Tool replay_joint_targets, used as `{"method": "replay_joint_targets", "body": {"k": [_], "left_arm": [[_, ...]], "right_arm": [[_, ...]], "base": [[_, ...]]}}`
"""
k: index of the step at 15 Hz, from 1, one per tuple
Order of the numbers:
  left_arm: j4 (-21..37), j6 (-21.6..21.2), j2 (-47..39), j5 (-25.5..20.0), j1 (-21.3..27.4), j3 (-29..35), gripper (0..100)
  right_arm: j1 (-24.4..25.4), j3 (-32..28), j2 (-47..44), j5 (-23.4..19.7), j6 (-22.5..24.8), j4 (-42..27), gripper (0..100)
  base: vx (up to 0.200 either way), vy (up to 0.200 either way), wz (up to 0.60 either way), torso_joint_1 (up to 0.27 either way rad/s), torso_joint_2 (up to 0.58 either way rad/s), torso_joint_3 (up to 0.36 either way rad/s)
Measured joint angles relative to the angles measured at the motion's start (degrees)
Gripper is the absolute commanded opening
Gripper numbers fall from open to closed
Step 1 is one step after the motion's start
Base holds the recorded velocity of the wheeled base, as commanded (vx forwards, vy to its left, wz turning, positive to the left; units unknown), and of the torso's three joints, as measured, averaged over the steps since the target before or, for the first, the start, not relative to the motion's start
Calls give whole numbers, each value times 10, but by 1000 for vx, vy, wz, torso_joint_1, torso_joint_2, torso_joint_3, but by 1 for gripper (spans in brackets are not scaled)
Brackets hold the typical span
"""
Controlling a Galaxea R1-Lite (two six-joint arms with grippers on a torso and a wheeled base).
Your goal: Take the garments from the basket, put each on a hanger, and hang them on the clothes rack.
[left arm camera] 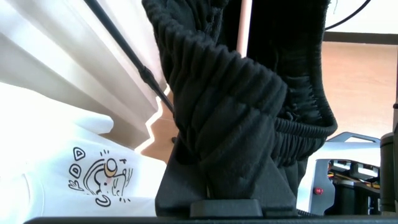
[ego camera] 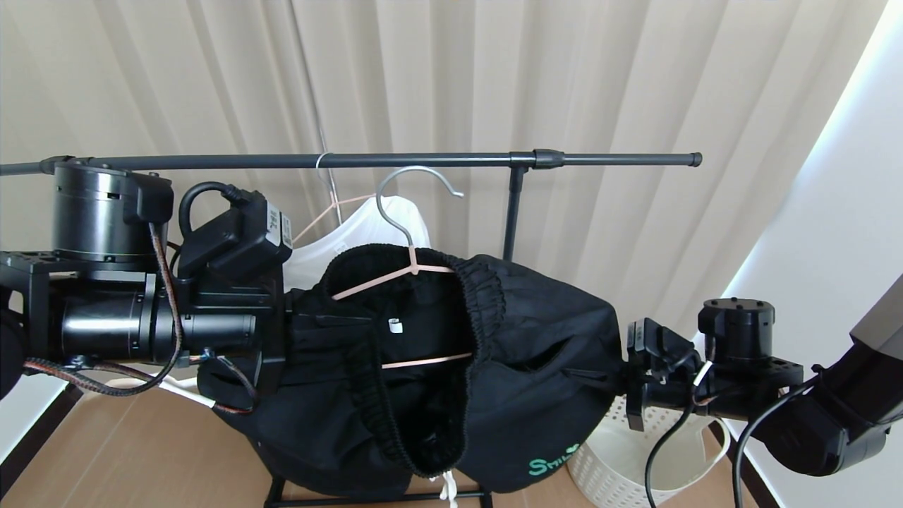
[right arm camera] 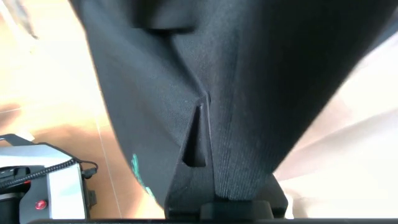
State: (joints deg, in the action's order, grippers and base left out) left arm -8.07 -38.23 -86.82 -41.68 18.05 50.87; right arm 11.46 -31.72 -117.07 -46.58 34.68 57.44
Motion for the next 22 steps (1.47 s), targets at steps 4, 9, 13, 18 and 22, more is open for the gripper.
{"method": "replay_joint_targets", "body": {"k": [4, 9, 13, 18, 22], "left_arm": [[-2, 12, 8, 0, -3, -7, 0], [-55, 45, 15, 0, -4, -29, 0], [-67, 49, 19, 0, -8, -40, 0], [-68, 63, 27, 0, -12, -42, 0], [-73, 67, 31, 0, -17, -43, 0]], "right_arm": [[-8, -8, -4, 0, -1, -4, 0], [-25, -25, -19, 0, -17, -5, 0], [-35, -36, -32, 0, -24, -5, 0], [-37, -45, -44, 0, -32, -6, 0], [-41, -48, -49, 1, -36, -7, 0]], "base": [[0, 0, 0, 0, 0, 0], [0, 0, 0, 0, 0, 0], [0, 0, 0, 0, 0, 0], [0, 0, 0, 0, 0, 0], [0, 0, 0, 0, 0, 0]]}}
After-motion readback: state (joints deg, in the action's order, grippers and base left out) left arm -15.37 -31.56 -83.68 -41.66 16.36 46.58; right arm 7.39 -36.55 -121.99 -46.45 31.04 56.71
